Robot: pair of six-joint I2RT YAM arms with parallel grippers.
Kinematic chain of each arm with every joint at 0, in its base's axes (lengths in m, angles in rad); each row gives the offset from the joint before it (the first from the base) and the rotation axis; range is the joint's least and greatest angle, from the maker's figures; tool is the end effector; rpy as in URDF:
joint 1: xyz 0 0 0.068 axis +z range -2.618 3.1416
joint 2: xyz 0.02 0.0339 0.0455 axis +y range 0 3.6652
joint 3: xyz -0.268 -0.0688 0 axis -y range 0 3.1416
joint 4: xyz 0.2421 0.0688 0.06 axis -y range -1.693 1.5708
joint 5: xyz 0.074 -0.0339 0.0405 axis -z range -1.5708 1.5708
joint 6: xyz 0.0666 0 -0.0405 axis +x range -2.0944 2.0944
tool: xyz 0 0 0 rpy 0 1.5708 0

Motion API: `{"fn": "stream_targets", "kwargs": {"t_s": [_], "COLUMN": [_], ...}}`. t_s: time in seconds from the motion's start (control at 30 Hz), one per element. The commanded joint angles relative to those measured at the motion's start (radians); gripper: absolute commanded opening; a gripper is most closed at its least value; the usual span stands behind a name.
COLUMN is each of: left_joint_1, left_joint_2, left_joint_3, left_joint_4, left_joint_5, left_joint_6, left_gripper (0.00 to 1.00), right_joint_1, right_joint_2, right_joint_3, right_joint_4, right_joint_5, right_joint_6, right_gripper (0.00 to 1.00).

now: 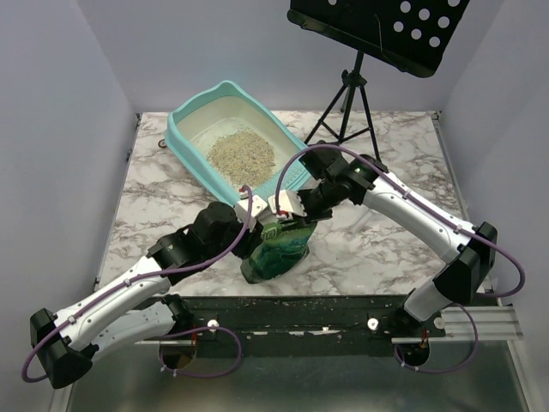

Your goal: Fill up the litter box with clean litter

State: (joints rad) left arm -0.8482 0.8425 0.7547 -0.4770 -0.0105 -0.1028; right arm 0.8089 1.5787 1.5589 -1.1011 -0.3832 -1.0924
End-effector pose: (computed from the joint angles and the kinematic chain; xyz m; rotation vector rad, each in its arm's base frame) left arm 0.1373 -0.1547 0.2768 0.7899 2.0376 -0.5402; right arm 0.2059 0.2519 0.3144 -2.1955 1.4253 0.4176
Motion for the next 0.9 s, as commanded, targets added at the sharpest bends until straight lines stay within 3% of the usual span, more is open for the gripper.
{"fn": "stream_targets", "kwargs": {"t_s": [0.0, 0.3, 0.33, 0.37, 0.4, 0.67, 0.87], "left_joint_1": [0.009, 0.012, 0.014, 0.012, 0.012, 0.017, 0.018], "left_joint_2": [-0.01, 0.001, 0.004, 0.009, 0.01, 0.01, -0.016], "left_joint_3": [-0.003, -0.003, -0.003, -0.003, -0.002, -0.008, 0.001], "left_joint_4": [0.018, 0.021, 0.021, 0.021, 0.021, 0.032, 0.064], "left_joint_5": [-0.046, -0.039, -0.036, -0.034, -0.032, -0.035, -0.029], "left_joint_6": [-0.001, -0.003, -0.002, -0.002, -0.002, 0.003, 0.011], "left_gripper": [0.49, 0.49, 0.49, 0.49, 0.49, 0.53, 0.59], "right_joint_1": [0.041, 0.05, 0.05, 0.05, 0.05, 0.052, 0.049], "right_joint_2": [0.043, 0.004, -0.006, -0.014, -0.022, -0.212, -0.339], "right_joint_3": [-0.034, -0.051, -0.062, -0.068, -0.072, -0.147, -0.183], "right_joint_4": [-0.028, 0.02, 0.029, 0.035, 0.038, 0.164, 0.368], "right_joint_5": [0.003, 0.026, 0.032, 0.04, 0.052, 0.119, 0.315], "right_joint_6": [-0.001, 0.069, 0.074, 0.074, 0.081, 0.201, 0.535], "right_gripper": [0.0, 0.39, 0.48, 0.78, 1.0, 1.0, 1.0]}}
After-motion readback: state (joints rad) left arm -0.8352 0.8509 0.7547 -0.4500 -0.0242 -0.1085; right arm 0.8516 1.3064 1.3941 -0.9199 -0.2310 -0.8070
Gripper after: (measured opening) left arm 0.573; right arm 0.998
